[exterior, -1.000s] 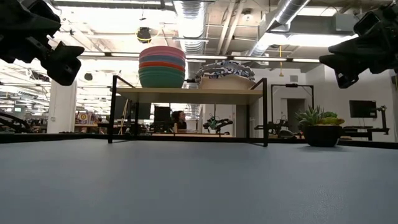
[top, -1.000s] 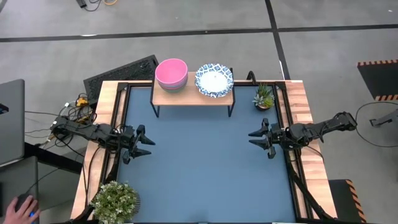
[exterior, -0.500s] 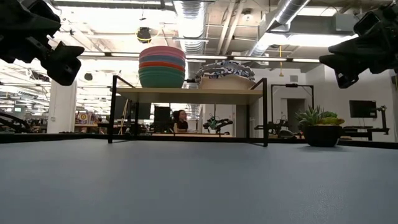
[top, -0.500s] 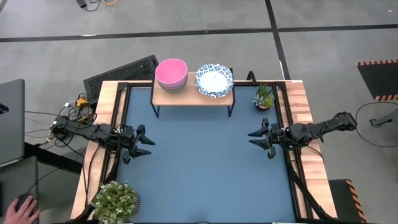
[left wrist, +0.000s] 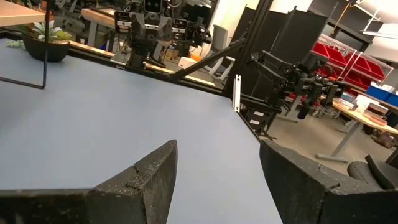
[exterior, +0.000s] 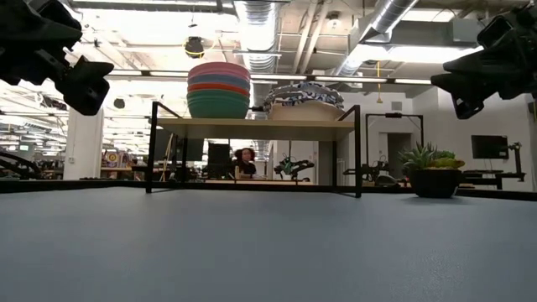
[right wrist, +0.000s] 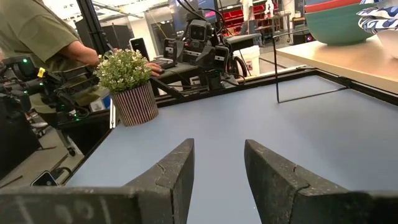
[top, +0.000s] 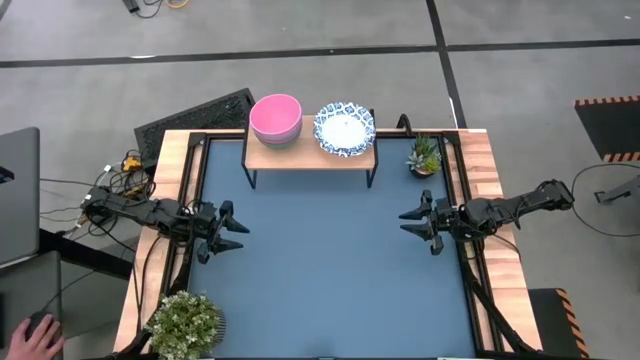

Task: Place and stack bowls onto a shelf
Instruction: Return to Home Position

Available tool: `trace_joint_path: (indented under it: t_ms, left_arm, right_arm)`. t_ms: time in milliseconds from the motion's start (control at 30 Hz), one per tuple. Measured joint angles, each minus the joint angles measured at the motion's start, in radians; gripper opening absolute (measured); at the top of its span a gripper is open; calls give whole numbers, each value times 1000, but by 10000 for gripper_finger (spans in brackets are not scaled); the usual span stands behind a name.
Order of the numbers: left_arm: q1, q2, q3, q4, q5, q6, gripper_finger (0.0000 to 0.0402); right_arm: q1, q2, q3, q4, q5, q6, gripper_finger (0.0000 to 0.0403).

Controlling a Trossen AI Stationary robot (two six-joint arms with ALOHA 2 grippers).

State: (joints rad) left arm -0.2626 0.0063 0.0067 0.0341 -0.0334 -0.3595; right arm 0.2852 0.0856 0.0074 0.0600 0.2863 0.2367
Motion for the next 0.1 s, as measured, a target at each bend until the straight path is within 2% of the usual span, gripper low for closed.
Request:
trace_joint_path:
  t_ms: [100]
  left_arm:
    - [0, 0, 0, 0, 0, 0, 214]
  right_arm:
    - [0, 0, 0, 0, 0, 0, 166]
